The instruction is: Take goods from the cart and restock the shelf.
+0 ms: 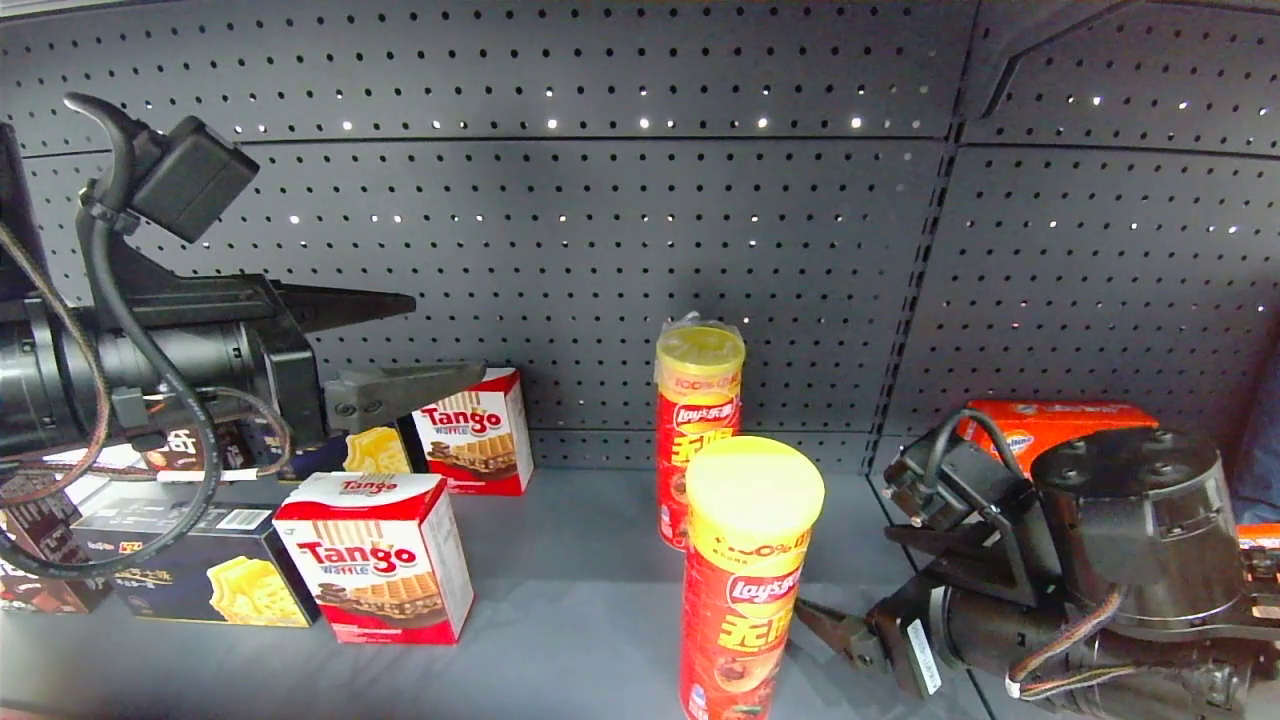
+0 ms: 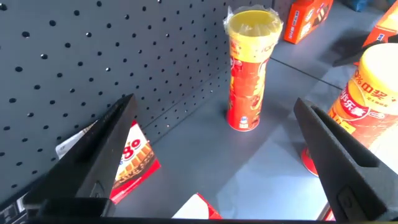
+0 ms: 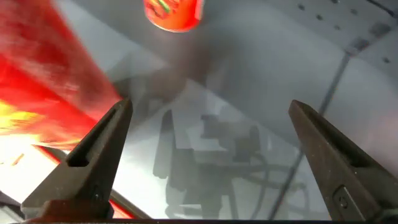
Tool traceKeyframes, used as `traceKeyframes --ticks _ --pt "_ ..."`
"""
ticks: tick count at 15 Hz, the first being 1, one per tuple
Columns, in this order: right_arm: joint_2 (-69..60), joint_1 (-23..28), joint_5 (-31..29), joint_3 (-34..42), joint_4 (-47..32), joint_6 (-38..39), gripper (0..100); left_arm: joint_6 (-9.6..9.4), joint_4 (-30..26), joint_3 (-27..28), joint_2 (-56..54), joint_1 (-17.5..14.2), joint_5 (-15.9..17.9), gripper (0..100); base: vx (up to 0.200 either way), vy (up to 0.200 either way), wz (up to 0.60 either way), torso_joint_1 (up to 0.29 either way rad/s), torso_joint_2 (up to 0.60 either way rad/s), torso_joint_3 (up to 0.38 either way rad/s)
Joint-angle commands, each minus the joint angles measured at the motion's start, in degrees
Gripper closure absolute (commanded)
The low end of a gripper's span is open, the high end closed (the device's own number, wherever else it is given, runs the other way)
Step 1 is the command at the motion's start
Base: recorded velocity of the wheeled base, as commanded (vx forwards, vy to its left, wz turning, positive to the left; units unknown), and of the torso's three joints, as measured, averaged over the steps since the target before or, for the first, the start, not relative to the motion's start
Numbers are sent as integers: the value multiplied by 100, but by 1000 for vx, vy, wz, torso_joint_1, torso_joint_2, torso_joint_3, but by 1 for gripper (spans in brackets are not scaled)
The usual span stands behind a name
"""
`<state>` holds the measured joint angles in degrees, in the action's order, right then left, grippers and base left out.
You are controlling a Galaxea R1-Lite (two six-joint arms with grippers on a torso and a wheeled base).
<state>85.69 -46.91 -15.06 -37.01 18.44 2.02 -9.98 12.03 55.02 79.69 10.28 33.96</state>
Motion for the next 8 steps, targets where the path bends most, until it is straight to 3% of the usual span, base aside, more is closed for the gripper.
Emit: traceKeyframes --ticks 1,8 --pt "36 -73 3 1 10 0 0 -4 1 0 38 1 5 0 0 0 0 0 0 0" --pt "62 -301 11 18 28 0 0 -4 1 -26 64 1 5 0 0 0 0 0 0 0"
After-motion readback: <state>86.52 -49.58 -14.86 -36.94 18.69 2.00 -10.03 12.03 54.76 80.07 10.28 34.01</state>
